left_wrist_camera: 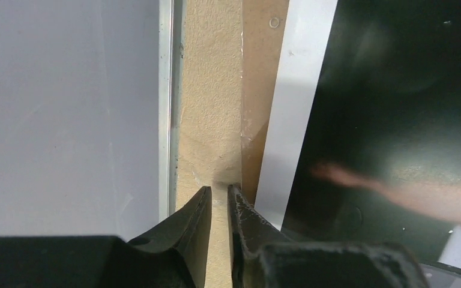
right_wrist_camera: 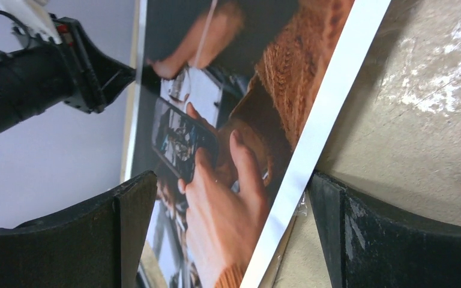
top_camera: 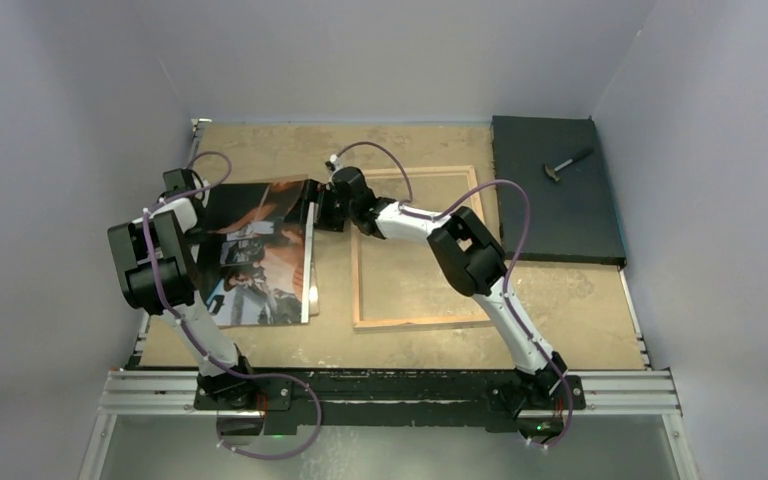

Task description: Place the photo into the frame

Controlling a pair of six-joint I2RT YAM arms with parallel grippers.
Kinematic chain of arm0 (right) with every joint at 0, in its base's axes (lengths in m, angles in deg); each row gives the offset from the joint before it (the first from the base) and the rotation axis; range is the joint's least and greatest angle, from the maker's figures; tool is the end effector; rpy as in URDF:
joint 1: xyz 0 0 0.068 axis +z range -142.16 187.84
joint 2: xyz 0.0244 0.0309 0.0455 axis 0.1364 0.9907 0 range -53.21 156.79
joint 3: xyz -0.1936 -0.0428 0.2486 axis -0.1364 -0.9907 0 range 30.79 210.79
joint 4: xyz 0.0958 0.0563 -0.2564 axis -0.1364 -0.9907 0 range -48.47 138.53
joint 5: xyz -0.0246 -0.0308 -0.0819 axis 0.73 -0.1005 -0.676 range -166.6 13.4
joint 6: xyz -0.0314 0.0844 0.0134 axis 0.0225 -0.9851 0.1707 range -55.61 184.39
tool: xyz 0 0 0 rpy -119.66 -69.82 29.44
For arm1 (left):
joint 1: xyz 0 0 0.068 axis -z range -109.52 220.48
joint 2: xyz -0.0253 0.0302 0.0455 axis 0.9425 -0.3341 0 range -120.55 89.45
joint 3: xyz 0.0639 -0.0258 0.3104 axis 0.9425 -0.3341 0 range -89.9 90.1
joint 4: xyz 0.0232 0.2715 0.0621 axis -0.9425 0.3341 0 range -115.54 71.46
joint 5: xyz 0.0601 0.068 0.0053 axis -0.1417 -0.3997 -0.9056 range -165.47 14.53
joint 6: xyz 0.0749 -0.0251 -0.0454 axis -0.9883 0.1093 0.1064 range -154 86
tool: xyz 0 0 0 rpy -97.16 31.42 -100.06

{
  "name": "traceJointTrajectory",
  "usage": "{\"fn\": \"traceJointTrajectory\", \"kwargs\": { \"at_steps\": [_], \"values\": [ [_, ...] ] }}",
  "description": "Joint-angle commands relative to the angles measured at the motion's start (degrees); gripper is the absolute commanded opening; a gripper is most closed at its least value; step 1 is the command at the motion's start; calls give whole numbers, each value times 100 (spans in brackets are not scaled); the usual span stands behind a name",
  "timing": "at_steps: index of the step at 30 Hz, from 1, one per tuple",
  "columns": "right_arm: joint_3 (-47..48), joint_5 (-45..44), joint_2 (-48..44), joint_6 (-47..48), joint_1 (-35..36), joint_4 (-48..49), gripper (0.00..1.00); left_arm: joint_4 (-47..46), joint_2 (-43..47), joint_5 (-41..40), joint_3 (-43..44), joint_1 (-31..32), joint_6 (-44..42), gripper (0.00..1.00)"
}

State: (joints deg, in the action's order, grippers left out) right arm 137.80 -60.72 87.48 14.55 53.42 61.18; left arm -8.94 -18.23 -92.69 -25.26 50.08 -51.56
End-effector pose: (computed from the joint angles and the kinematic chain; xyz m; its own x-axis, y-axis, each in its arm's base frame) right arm 0.4428 0.4838 0.1589 -0.8236 0.2097 -0.5269 -0.3663 0.5125 0.7766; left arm 0.3900 0.1708 0.1417 -0.9139 -0.0323 -0.4047 -0.2070 0.8946 0.3960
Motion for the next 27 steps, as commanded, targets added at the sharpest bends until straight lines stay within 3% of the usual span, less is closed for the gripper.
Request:
{"fn": "traceJointTrajectory", "kwargs": {
  "at_steps": [1, 6, 17, 24, 27],
  "values": [
    [-456, 841, -422, -691, -82, 902, 98, 390, -361, 891, -405, 88, 265, 12],
    [-803, 1210, -765, -989, -92, 1717, 98, 398, -317, 930, -470, 89, 264, 6],
    [-1089, 1484, -937, -1269, -85, 2598, 96, 424, -254, 899, -496, 92, 230, 2],
    [-1226, 2565, -508, -2340, 1, 4568, 94, 471, -254, 934, -435, 97, 243, 1],
    [-1021, 2767, -298, -2492, 91, 4566, 94, 508, -254, 946, -402, 98, 266, 1]
  ]
}}
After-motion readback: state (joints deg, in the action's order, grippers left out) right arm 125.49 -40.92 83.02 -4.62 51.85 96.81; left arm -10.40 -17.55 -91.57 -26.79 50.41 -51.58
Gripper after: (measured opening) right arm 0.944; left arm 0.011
